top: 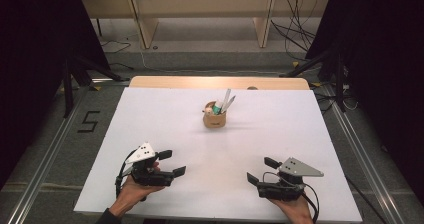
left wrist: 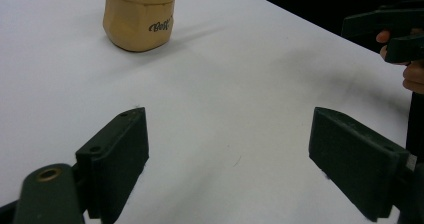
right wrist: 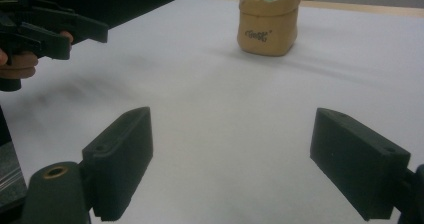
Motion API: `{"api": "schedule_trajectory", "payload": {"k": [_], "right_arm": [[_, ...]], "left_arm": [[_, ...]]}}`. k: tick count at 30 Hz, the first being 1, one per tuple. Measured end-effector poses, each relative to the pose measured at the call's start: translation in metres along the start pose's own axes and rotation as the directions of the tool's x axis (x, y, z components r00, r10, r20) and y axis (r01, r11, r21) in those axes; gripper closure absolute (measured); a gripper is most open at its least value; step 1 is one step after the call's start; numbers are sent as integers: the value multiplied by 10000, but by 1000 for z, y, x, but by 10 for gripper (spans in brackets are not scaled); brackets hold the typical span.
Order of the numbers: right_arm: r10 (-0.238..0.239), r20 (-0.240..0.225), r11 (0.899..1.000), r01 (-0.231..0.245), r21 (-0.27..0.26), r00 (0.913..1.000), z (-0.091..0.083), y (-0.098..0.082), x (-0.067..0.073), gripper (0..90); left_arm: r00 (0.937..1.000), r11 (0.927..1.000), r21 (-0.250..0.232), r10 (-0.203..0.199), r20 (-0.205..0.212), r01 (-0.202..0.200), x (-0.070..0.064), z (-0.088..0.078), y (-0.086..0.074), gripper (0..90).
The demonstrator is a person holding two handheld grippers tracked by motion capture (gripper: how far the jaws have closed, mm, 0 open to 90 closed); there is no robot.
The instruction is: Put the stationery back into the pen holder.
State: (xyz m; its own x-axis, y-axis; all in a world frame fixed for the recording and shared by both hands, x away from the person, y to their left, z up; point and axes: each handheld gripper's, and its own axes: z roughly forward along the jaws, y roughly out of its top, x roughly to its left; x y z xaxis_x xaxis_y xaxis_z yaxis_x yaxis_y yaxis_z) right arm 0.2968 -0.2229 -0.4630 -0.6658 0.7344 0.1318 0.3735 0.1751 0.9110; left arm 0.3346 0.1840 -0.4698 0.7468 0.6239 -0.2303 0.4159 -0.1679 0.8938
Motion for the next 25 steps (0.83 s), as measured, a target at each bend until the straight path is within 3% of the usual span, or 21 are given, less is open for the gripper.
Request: {"api": "schedule_trajectory", "payload": {"k": [25], "right_arm": [[243, 48, 9996, -242, -168, 9997, -6, -3, -2, 181]], "left_arm": [[10000, 10000, 92, 27, 32, -27, 0, 0, -1, 156]]}}
